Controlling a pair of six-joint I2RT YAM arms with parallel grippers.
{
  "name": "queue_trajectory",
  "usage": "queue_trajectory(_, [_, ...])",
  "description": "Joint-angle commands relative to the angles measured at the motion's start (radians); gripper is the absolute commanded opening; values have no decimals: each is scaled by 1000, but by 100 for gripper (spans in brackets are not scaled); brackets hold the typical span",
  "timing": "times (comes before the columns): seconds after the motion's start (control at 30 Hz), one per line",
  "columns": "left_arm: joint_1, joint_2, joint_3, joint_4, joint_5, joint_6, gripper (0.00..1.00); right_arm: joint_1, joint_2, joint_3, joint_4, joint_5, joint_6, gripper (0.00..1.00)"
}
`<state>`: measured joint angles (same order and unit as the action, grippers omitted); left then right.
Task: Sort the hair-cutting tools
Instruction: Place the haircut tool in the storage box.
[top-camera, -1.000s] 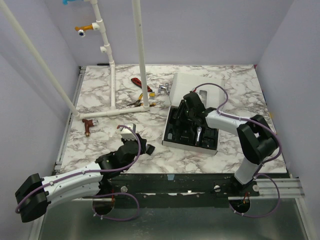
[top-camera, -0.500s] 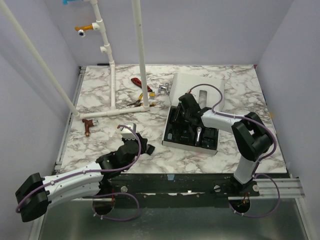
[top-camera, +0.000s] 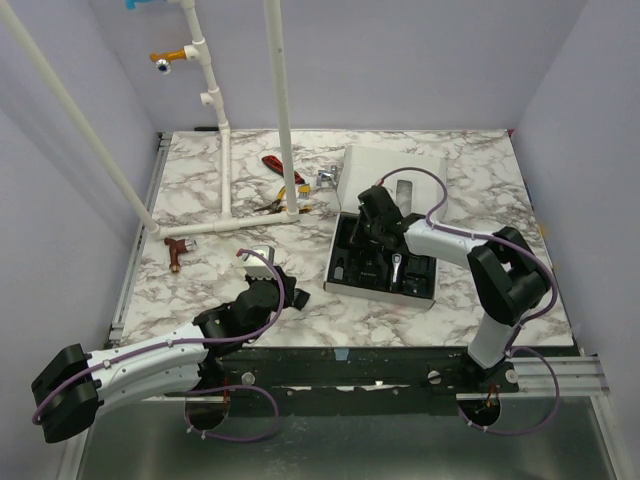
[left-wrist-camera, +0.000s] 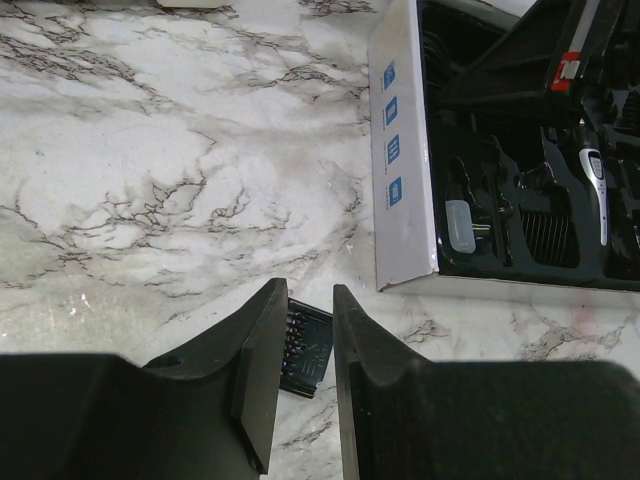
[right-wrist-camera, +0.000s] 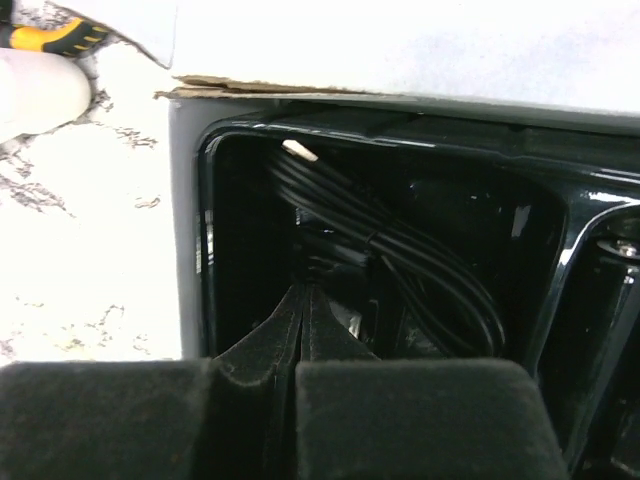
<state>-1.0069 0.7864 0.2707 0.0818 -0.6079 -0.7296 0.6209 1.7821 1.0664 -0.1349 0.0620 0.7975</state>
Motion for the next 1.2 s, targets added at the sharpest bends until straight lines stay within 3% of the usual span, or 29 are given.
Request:
queue_trajectory(0.0, [7, -5, -7, 20, 13, 16, 27, 9, -87, 26, -12, -10, 21, 1])
queue_trajectory(0.4, [8, 1, 3, 17, 12, 25, 27, 8, -163, 7, -15, -17, 3, 1])
queue_trajectory(0.43, [8, 1, 5, 17, 14, 26, 27, 8, -145, 16, -29, -30, -8, 4])
queue_trajectory(0.5, [7, 5, 8, 21, 16, 29, 27, 8, -103, 37, -66, -50, -30, 20])
queue_trajectory(0.6, [8, 22, 12, 44, 26, 38, 27, 8, -55, 52, -102, -85, -60, 36])
queue_trajectory(0.77, [11, 103, 49, 96, 76, 61, 27, 8, -32, 55, -122, -65, -105, 48])
queue_trajectory(1.17, [17, 321, 146, 205, 209, 107, 27, 23, 38, 63, -169, -84, -178, 45])
